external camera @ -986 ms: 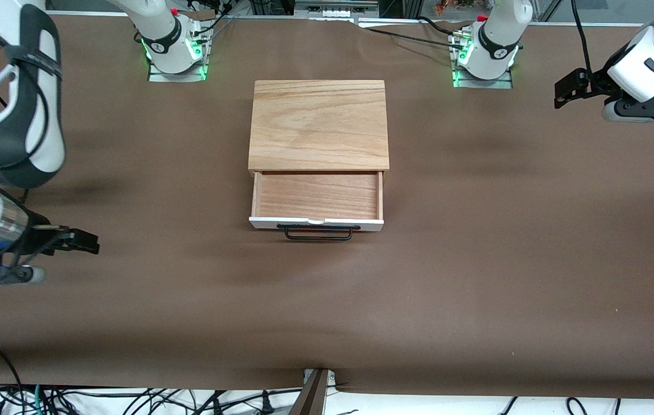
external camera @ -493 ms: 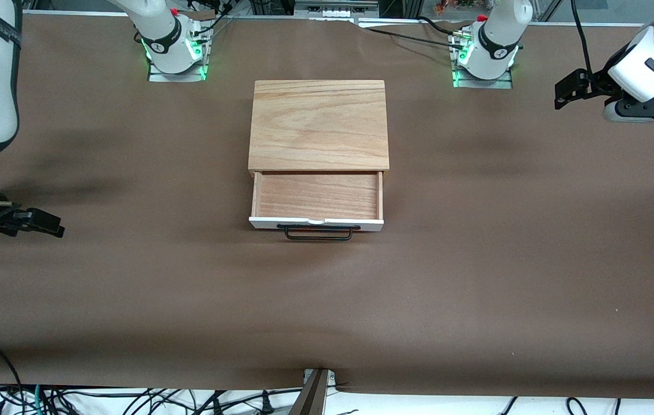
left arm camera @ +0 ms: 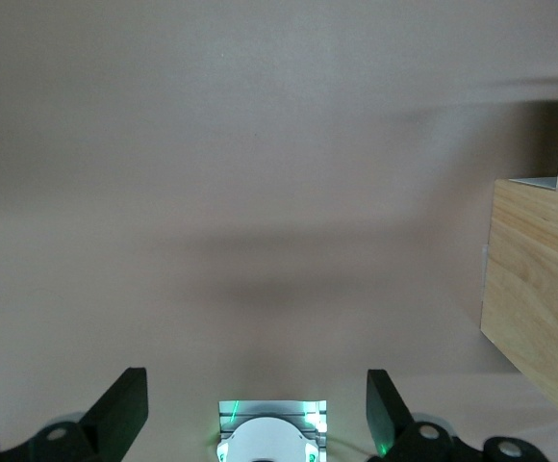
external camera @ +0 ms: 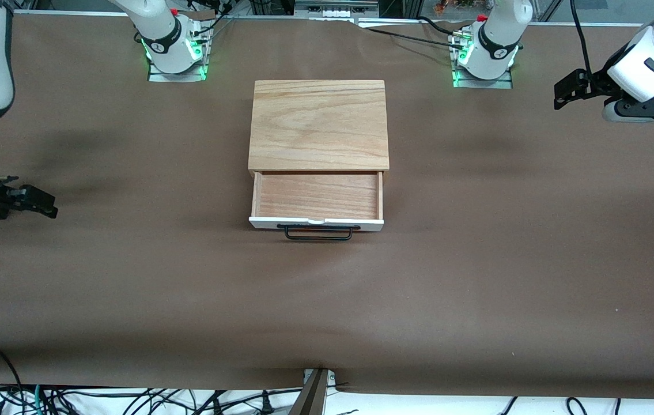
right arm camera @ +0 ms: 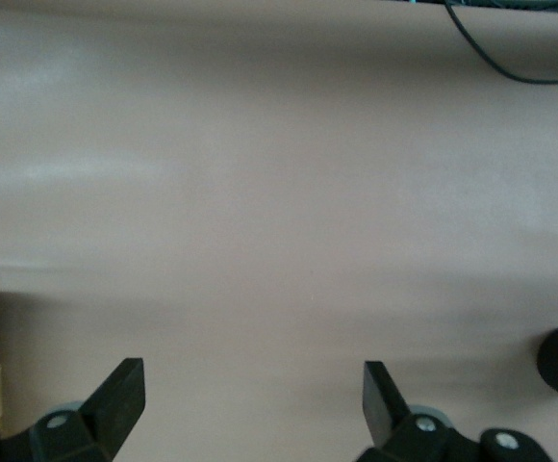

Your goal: Pull top drawer with both arms simultaneously

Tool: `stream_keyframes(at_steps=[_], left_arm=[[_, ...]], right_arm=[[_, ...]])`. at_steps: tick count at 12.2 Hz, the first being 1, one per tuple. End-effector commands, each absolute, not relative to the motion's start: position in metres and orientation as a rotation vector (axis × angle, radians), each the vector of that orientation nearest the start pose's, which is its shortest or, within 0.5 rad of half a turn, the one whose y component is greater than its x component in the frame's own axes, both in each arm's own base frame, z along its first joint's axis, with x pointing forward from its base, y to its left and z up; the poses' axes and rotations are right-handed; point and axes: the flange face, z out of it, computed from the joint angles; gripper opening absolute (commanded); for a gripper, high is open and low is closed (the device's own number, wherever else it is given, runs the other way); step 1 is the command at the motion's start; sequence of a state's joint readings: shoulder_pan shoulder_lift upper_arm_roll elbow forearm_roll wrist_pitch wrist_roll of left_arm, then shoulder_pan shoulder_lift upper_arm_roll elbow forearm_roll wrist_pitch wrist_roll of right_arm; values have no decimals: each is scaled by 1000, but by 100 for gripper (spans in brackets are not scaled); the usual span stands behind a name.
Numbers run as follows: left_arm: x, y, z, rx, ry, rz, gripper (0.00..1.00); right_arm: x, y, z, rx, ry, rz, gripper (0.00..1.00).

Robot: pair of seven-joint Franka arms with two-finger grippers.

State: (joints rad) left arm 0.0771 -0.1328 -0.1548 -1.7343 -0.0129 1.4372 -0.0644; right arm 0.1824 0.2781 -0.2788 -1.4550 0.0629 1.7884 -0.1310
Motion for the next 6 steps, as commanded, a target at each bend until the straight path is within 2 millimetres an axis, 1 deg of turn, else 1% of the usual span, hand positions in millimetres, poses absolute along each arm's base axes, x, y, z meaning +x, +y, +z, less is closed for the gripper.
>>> stream_keyframes(at_steps=[1, 2, 3, 4, 6], left_arm=[[492, -49, 619, -3131, -4, 215, 100], [492, -50, 620, -3130, -2, 212, 100], [491, -49, 620, -3126, -5, 214, 100], [491, -47, 620, -3126, -12, 214, 100], [491, -43, 620, -3124, -22, 216, 100]], right_arm=[[622, -32, 557, -3182, -80, -52, 100], [619, -28, 560, -3196, -52, -39, 100], [617, -22, 560, -3195, -15, -20, 100], [617, -19, 560, -3194, 1, -21, 100], [617, -22, 558, -3192, 6, -13, 100]])
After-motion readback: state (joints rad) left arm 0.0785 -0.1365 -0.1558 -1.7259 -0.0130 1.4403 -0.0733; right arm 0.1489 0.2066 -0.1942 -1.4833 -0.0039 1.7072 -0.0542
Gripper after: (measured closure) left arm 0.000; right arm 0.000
